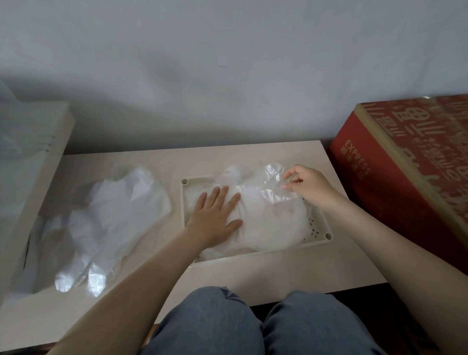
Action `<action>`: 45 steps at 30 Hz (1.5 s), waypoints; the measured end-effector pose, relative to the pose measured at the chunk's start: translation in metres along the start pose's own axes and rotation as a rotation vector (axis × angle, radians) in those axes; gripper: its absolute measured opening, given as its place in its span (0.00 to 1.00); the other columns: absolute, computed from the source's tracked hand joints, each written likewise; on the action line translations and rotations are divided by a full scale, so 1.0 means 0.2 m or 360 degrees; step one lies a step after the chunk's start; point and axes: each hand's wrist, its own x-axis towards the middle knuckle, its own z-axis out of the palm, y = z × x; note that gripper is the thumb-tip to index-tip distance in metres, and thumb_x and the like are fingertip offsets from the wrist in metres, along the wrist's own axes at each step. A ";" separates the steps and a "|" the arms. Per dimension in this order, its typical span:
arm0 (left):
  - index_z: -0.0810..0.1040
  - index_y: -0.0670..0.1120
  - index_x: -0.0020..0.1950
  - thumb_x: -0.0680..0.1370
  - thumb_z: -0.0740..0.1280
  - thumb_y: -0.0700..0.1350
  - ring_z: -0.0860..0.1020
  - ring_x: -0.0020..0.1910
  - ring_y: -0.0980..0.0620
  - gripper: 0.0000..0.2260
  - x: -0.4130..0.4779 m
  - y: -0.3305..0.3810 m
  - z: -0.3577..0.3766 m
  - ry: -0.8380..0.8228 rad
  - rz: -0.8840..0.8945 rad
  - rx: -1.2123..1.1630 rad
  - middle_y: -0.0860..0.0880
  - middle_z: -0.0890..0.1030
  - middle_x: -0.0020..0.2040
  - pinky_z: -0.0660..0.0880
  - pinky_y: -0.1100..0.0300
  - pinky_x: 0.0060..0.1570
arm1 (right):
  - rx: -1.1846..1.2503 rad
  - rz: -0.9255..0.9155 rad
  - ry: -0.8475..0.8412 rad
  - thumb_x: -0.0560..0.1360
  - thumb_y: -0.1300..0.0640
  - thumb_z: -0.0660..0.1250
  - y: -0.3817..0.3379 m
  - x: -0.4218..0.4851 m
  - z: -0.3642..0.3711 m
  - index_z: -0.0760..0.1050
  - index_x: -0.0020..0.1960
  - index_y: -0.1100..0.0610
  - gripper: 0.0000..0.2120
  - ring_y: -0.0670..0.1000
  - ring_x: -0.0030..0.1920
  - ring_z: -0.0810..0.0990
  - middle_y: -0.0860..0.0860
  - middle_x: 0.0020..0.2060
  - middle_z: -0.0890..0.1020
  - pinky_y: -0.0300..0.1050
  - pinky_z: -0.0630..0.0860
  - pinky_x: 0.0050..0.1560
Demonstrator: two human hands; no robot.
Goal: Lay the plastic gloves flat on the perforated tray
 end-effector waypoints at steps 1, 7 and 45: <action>0.38 0.55 0.78 0.81 0.46 0.62 0.38 0.77 0.48 0.30 0.00 0.00 0.00 -0.0008 0.0000 0.0002 0.47 0.41 0.79 0.37 0.49 0.75 | 0.0003 0.0009 0.0049 0.74 0.60 0.70 0.01 0.00 -0.01 0.77 0.55 0.57 0.10 0.50 0.46 0.77 0.51 0.45 0.79 0.34 0.69 0.38; 0.37 0.54 0.78 0.81 0.45 0.62 0.38 0.77 0.47 0.29 -0.01 0.01 0.00 -0.0027 0.0007 -0.0012 0.46 0.43 0.79 0.37 0.49 0.74 | -0.0158 -0.0199 0.0330 0.73 0.59 0.69 -0.01 -0.05 -0.02 0.70 0.61 0.57 0.18 0.49 0.49 0.73 0.50 0.48 0.76 0.36 0.63 0.42; 0.43 0.58 0.78 0.84 0.41 0.52 0.38 0.77 0.50 0.22 0.02 -0.05 -0.05 -0.0221 0.0108 -0.0298 0.47 0.43 0.79 0.36 0.51 0.74 | -0.0964 -0.0810 -0.0081 0.72 0.60 0.69 0.01 -0.21 -0.02 0.61 0.74 0.51 0.33 0.50 0.64 0.60 0.50 0.66 0.67 0.45 0.57 0.62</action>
